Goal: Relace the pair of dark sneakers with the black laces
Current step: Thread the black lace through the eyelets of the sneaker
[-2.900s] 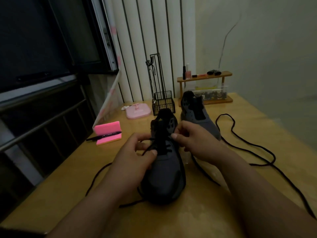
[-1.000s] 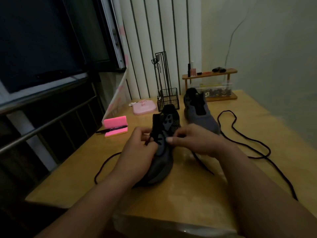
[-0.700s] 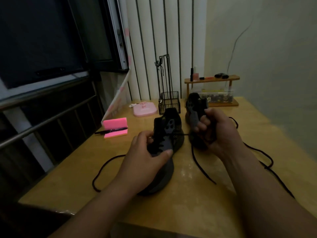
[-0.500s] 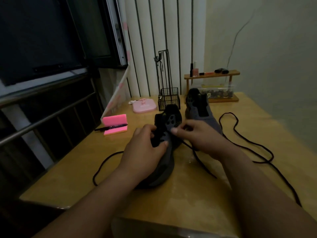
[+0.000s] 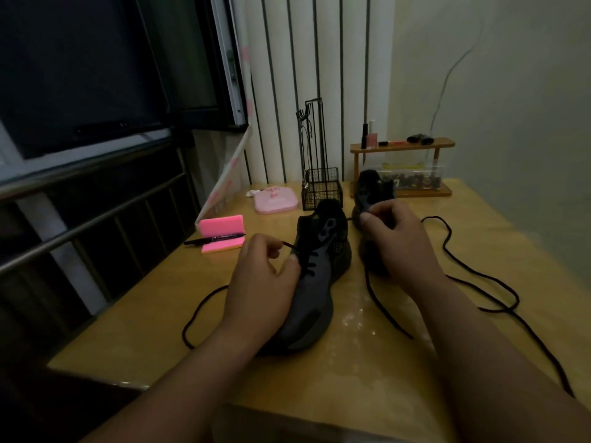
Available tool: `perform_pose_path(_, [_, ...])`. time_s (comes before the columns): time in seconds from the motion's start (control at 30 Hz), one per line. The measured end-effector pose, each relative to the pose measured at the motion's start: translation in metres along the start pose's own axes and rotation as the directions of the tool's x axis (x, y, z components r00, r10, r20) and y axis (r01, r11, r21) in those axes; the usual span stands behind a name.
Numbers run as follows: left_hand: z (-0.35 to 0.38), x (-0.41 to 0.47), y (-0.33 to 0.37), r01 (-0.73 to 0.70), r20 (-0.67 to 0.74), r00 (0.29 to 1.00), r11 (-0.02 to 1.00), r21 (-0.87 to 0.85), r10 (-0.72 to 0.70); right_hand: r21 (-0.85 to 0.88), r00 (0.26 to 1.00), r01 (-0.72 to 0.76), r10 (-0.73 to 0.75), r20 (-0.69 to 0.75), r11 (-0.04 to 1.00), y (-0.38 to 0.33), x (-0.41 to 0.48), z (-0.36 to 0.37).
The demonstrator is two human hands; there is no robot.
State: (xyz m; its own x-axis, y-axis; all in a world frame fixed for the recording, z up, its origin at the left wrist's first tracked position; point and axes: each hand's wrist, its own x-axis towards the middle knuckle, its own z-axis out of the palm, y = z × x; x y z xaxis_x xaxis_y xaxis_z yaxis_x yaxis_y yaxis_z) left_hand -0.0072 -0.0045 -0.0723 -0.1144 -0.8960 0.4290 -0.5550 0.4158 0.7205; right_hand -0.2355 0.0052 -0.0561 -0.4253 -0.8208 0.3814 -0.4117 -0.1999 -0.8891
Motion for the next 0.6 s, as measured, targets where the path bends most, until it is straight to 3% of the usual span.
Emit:
perform_pose_path(0.1, [-0.003, -0.010, -0.014, 0.181, 0.087, 0.980, 0.983, -0.020, -0.179, -0.154, 0.979, 0.186, -0.197, -0.057, 0.970, 0.003, -0.001, 0.003])
perform_pose_path(0.2, [-0.002, -0.018, -0.012, 0.149, 0.127, 0.980, 0.988, 0.034, -0.152, -0.418, 0.889, 0.359, -0.443, -0.120, 0.834, -0.004, -0.005, 0.010])
perform_pose_path(0.27, [-0.005, -0.019, -0.005, 0.161, 0.161, 0.974, 0.987, -0.006, -0.158, -0.438, 0.853, 0.435, -0.516, -0.080, 0.787, -0.018, -0.010, 0.018])
perform_pose_path(0.33, [-0.010, -0.015, -0.001, 0.145, 0.142, 0.980, 0.989, -0.031, -0.139, -0.295, 0.899, 0.432, -0.433, 0.067, 0.852, -0.031, -0.018, 0.027])
perform_pose_path(0.43, [-0.020, 0.003, -0.010, -0.021, 0.052, 0.999, 0.985, 0.172, 0.012, -0.256, 0.915, 0.325, -0.234, 0.328, 0.910, -0.038, -0.029, 0.037])
perform_pose_path(0.5, [-0.027, 0.015, -0.010, -0.023, 0.198, 0.980, 0.983, 0.180, -0.013, -0.327, 0.910, 0.328, -0.204, 0.360, 0.886, -0.037, -0.035, 0.038])
perform_pose_path(0.6, [-0.036, 0.024, -0.001, -0.015, 0.365, 0.931, 1.000, 0.017, 0.008, -0.423, 0.853, 0.469, -0.273, 0.444, 0.775, -0.050, -0.037, 0.041])
